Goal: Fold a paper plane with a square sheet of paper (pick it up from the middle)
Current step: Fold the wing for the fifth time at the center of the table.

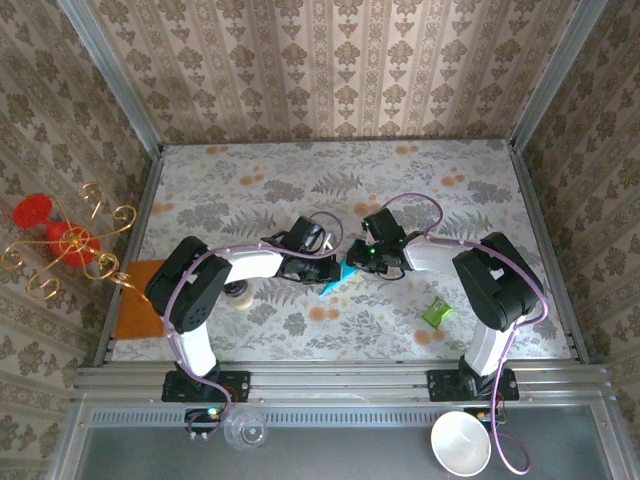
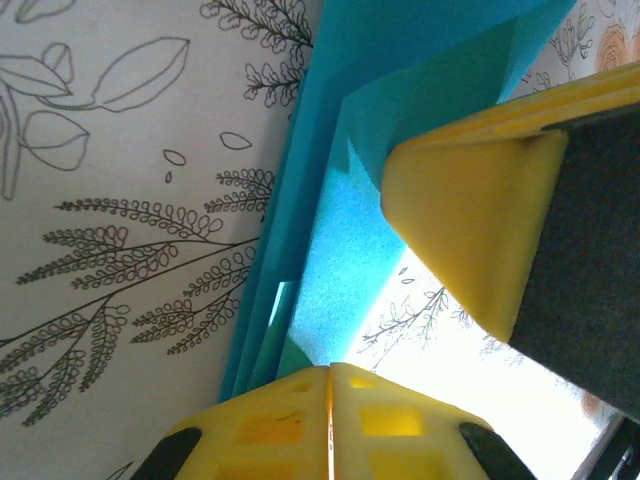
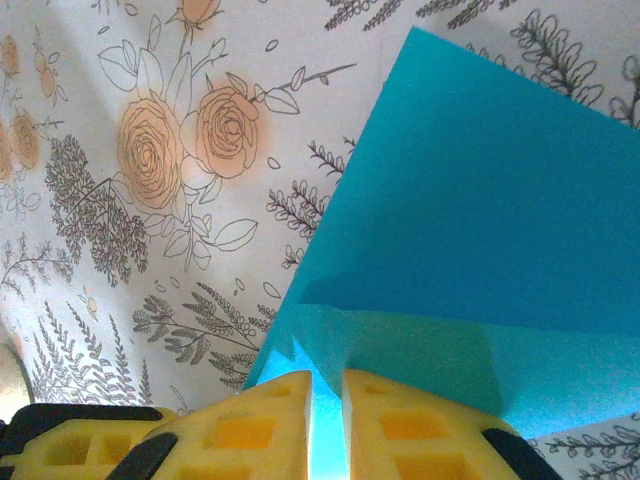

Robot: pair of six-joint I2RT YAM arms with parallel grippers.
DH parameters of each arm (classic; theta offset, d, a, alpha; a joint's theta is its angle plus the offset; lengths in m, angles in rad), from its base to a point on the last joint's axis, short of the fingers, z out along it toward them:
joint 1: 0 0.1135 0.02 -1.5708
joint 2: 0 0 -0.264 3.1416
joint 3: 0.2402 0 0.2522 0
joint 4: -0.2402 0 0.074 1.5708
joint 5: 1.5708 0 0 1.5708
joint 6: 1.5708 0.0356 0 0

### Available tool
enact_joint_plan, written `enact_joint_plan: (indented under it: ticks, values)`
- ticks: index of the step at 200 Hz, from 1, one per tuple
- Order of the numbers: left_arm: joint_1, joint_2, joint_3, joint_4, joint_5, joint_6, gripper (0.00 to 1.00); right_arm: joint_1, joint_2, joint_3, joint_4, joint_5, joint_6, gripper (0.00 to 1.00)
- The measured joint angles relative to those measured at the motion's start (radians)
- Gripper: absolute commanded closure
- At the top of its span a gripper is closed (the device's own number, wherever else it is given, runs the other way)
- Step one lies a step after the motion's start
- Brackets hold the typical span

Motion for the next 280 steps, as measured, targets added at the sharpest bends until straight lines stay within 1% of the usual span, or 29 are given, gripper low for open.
enact_joint_plan:
  ticks: [80, 131, 223, 259, 280]
  values:
    - [0.008, 0.000, 0.000, 0.000, -0.004, 0.000, 0.89, -0.001, 0.003, 0.032, -0.020, 0.001, -0.019, 0.81]
    - [0.010, 0.000, 0.000, 0.000, -0.008, 0.000, 0.89, -0.001, 0.048, 0.090, -0.056, 0.004, -0.029, 0.81]
    - [0.010, 0.005, 0.000, -0.009, -0.019, -0.001, 0.90, -0.001, 0.104, 0.133, -0.105, 0.004, -0.048, 0.81]
    - [0.011, 0.021, 0.000, -0.009, -0.022, -0.004, 0.90, -0.001, 0.101, 0.137, -0.111, 0.000, -0.048, 0.80]
    - [0.014, 0.022, 0.000, -0.008, -0.022, -0.008, 0.90, -0.001, 0.069, 0.129, -0.110, 0.000, -0.048, 0.79]
